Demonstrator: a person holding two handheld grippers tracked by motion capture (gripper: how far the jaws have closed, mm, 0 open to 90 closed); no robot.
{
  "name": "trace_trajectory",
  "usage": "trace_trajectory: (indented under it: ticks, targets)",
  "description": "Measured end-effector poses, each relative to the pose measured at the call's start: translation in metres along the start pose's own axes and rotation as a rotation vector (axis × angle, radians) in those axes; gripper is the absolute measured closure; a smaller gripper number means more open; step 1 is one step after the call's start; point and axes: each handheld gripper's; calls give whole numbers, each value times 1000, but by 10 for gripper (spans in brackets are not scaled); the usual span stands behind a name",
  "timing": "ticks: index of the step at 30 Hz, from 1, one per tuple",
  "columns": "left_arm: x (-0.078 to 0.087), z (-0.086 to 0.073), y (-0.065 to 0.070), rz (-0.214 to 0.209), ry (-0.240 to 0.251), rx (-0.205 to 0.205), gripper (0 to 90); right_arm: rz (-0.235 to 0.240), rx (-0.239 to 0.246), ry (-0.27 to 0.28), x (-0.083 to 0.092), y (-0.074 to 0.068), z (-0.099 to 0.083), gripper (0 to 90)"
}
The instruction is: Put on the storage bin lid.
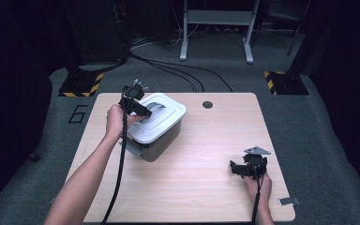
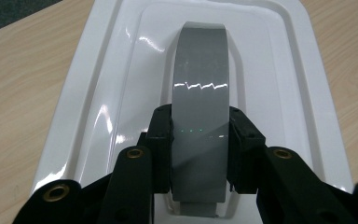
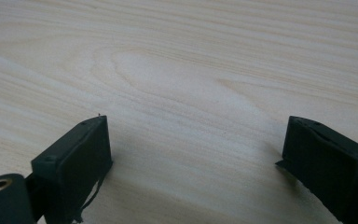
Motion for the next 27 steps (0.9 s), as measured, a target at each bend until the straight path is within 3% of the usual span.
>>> trace_trajectory:
  ticks: [6, 10, 16, 20, 27]
  targets:
    - [1, -2, 2, 23, -19, -11, 645, 0, 0, 0, 0, 0, 0, 69]
    - [3, -4, 2, 36, -17, -13, 479, 1, 0, 1, 0, 0, 0, 69]
    - [18, -8, 0, 57, 49, -8, 230, 0, 0, 0, 0, 0, 0, 69]
    - [30, -16, -5, 62, 71, -14, 164, 0, 0, 0, 0, 0, 0, 69]
    - [51, -33, -13, 81, 128, -4, 126, 0, 0, 0, 0, 0, 0, 69]
Point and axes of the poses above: each handheld gripper's, and its own axes: x roughly backward along the jaws, z roughly out of its top, y roughly to its right, and after that the axes turned 8 degrees about y, right-handed
